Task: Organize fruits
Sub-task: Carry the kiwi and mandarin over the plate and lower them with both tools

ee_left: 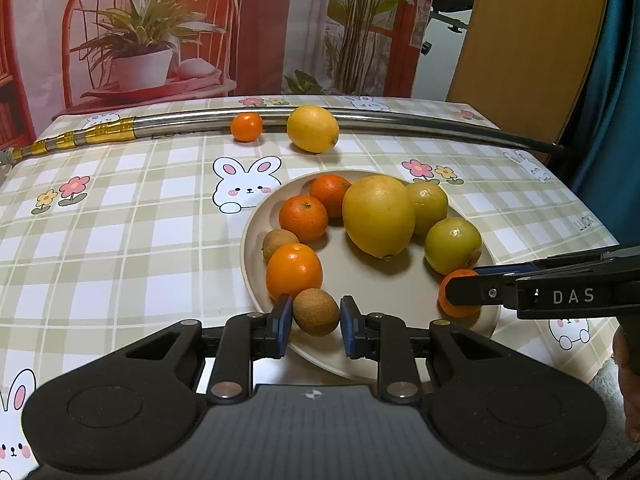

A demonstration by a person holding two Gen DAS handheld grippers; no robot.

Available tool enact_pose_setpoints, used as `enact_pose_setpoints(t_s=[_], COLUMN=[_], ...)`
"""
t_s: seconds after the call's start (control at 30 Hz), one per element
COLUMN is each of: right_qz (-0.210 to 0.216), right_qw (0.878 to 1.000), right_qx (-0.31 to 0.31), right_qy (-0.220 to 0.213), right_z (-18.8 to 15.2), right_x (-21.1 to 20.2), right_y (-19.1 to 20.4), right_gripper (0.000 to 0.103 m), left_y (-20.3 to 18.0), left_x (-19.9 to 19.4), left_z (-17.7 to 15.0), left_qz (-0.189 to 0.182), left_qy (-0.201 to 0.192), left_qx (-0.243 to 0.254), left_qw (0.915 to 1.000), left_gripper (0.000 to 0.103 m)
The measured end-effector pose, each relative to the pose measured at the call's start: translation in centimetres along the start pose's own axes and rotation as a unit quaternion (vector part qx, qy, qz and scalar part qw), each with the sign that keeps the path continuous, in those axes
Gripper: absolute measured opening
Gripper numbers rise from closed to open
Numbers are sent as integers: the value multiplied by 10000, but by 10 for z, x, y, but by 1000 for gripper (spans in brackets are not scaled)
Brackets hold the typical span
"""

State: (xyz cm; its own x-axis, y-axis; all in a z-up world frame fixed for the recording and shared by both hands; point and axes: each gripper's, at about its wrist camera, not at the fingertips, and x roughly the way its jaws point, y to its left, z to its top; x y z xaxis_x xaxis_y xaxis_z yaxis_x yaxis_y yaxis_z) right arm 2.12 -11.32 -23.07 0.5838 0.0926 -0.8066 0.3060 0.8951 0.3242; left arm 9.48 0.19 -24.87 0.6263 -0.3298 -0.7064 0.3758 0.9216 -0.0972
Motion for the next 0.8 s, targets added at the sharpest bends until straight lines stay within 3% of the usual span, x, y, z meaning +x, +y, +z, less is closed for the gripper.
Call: enact_pose_setpoints(t_s=[0.8], right_qz=[6], right_qw=[10000], right_qx=[-45], right_qy=[40], right_z=[1], right_x=[0], right_y=[0], right_gripper=[31], left_y=[1], left_x=[-3], left_z=[1], left_qz=[67], left_qy=[-2], left_qx=[-103], left_qw=[9999], left_gripper=[28])
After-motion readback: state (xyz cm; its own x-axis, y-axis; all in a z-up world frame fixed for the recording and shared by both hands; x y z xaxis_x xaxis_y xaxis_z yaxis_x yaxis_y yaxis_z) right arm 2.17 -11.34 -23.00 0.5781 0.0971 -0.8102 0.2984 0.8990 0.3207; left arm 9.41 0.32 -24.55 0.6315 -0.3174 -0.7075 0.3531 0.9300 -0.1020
